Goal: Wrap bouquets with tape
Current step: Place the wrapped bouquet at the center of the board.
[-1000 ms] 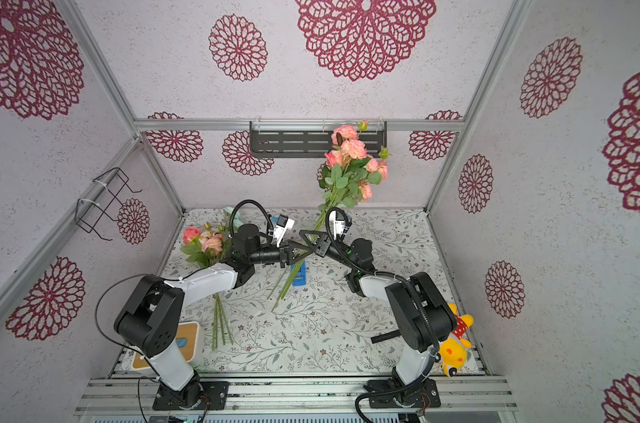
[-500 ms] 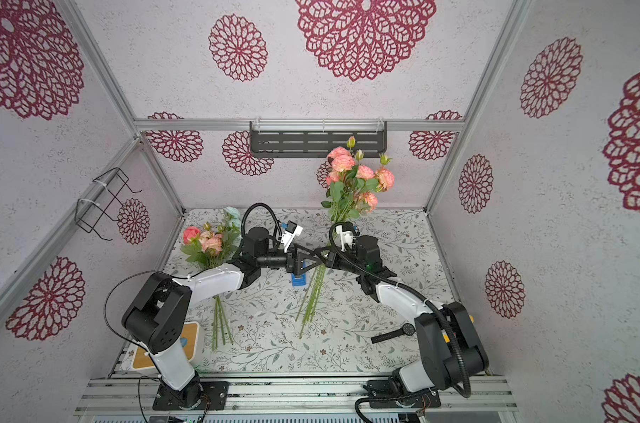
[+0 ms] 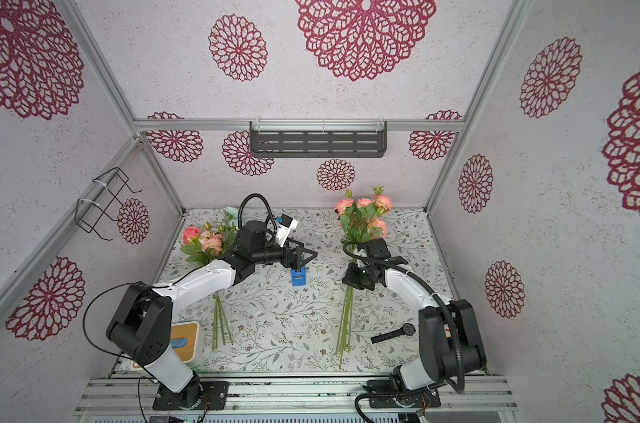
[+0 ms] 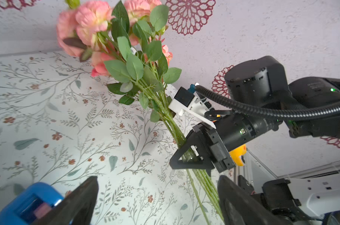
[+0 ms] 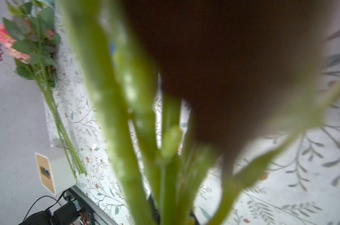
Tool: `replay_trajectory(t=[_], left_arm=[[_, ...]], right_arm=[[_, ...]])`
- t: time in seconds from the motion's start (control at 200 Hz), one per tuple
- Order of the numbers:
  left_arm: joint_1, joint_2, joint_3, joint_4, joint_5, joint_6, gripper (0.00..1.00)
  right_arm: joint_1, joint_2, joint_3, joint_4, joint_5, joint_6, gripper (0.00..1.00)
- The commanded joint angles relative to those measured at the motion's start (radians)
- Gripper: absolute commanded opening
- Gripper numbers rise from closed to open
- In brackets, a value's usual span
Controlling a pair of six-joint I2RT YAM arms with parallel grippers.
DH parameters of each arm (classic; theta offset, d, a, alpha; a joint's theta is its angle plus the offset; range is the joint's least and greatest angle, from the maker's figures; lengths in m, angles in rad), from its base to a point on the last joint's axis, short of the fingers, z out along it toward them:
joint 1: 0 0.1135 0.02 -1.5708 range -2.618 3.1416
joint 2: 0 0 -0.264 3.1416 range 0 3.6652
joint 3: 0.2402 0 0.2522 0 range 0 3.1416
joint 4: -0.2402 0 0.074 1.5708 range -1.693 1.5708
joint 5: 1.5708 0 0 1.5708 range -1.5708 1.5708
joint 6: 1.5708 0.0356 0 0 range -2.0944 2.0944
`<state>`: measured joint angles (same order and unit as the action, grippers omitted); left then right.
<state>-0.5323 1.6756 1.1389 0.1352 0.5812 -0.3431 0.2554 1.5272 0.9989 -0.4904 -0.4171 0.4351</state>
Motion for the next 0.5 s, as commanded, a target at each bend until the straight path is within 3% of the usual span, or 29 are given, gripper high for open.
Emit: replay_trajectory(t=[0.0,0.325,0.495], left_arm=[[-0.001,-0.041,0.008,-0.08,-0.087,0.061,0.98],[-0.002,-0.041,-0.02,-0.09,-0.14,0.039,0.98],[-0.001,-0.043,-0.016,-0.112,-0.155,0.054,0.98]], right_arm=[[-0.018,0.033,0.084,-0.151,0.088,-0.104,0.0],[-0.084,0.258,0.273,-0.352,0.29,-0.214,0.0],[-0.139,0.303,0.298,-0.346,0.318,-0.22,0.0]])
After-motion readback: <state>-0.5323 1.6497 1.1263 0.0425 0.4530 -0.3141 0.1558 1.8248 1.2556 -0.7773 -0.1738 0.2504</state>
